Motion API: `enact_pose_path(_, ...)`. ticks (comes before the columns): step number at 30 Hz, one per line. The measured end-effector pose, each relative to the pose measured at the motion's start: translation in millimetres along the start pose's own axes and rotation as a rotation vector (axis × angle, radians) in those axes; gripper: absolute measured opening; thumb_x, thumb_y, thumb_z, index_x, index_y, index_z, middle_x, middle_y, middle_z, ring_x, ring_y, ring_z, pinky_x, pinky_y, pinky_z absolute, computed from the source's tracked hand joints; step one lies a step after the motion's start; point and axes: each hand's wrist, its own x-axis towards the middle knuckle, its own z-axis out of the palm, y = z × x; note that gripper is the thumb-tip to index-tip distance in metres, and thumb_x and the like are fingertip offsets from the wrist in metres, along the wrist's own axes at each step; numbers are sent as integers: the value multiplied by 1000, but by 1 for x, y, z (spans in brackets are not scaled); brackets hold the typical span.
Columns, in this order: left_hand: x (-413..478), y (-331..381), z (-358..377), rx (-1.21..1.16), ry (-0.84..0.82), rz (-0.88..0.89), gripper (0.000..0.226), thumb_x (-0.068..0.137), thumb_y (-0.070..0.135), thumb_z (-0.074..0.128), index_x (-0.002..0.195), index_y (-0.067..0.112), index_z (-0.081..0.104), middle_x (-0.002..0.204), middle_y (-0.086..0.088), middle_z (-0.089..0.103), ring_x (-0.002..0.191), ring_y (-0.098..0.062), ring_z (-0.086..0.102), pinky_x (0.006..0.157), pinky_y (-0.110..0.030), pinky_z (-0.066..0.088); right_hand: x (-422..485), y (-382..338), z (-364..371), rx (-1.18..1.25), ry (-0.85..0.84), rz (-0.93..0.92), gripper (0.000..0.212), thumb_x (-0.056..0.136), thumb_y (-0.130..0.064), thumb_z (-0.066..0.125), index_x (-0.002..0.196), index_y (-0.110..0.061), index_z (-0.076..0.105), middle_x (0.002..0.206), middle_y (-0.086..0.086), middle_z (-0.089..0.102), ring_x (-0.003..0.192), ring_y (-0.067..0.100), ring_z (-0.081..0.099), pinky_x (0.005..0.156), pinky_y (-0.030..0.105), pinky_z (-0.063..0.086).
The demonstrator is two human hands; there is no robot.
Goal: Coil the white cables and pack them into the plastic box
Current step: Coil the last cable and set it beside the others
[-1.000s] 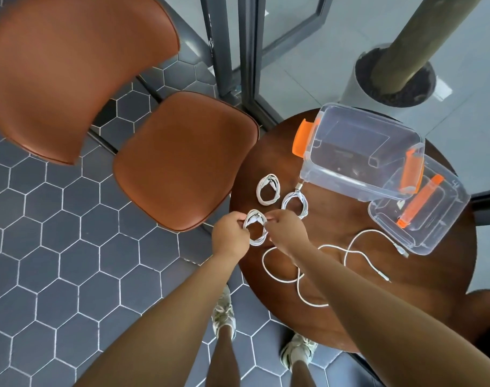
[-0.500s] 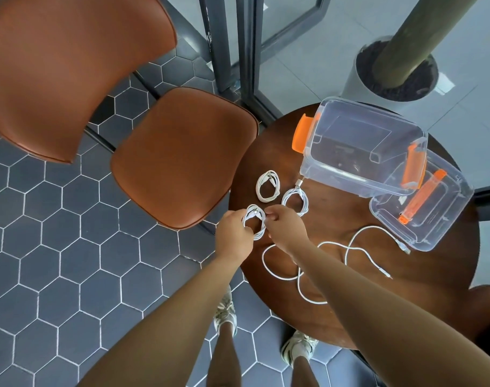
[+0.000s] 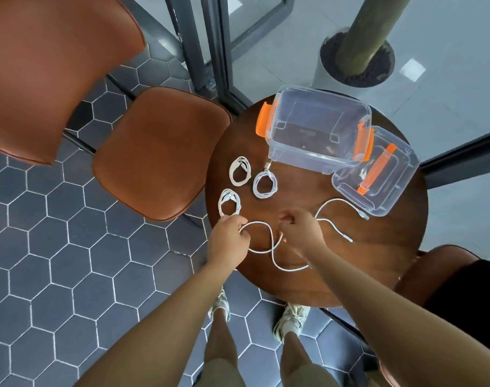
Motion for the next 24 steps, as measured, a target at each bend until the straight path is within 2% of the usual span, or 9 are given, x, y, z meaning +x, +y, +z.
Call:
enact_pose_path(3, -12, 7, 18, 30, -41, 19, 30, 87, 7, 57, 110, 17, 72, 105, -3, 66, 96, -22, 65, 86, -31, 50, -11, 26, -12, -122, 17, 15, 27, 87, -16, 54, 104, -27, 72, 98, -5, 74, 95, 22, 68, 83, 29, 51)
enact_pose_path(6, -17, 10, 33, 47, -71, 20, 30, 90, 6, 55, 112, 16, 73, 110, -4, 69, 103, -22, 65, 87, -29, 50, -18, 42, -13, -259, -59, -8, 21, 90, -28, 58, 107, -25, 70, 102, -3, 74, 100, 23, 68, 82, 29, 50)
enact_pose_path(10, -15, 15, 45, 46, -101, -10, 34, 90, 6, 51, 115, 16, 72, 116, -4, 70, 109, -21, 65, 93, -32, 50, -28, 46, -2, -552, -166, -126, 38, 80, -59, 66, 106, -31, 68, 105, -8, 65, 100, 19, 63, 78, 31, 49)
enact_pose_path(12, -17, 16, 48, 31, -96, -33, 33, 90, 6, 51, 114, 16, 72, 115, -3, 71, 108, -20, 65, 92, -33, 51, -33, 49, 6, -700, -135, -220, 41, 77, -63, 69, 102, -31, 66, 106, -8, 62, 104, 18, 58, 75, 31, 44)
enact_pose_path(14, -18, 16, 52, 43, -79, -13, 31, 89, 7, 53, 111, 17, 73, 111, -2, 71, 104, -20, 65, 89, -33, 52, -33, 54, 8, -641, -27, -258, 35, 81, -55, 67, 103, -28, 65, 107, -6, 60, 106, 20, 57, 75, 32, 45)
enact_pose_path(18, -15, 27, 56, 82, -15, 146, 32, 88, 5, 55, 113, 16, 72, 110, -3, 68, 104, -21, 64, 89, -32, 50, -9, 63, -21, -207, 312, -10, 23, 90, -32, 60, 106, -16, 63, 107, 4, 61, 99, 30, 61, 77, 38, 51)
enact_pose_path(21, -5, 39, 62, 206, -16, 290, 35, 91, 12, 57, 125, 17, 65, 115, -3, 63, 107, -22, 59, 90, -33, 49, 12, 75, -40, -171, 333, 113, 28, 89, -38, 65, 100, -13, 62, 102, 6, 62, 94, 32, 62, 77, 38, 49)
enact_pose_path(24, 6, 51, 74, 347, -81, 369, 46, 95, 20, 56, 140, 19, 50, 128, -2, 57, 112, -24, 56, 88, -36, 51, 24, 80, -45, -224, 290, 118, 30, 87, -42, 65, 102, -16, 59, 100, 4, 63, 92, 31, 61, 72, 34, 43)
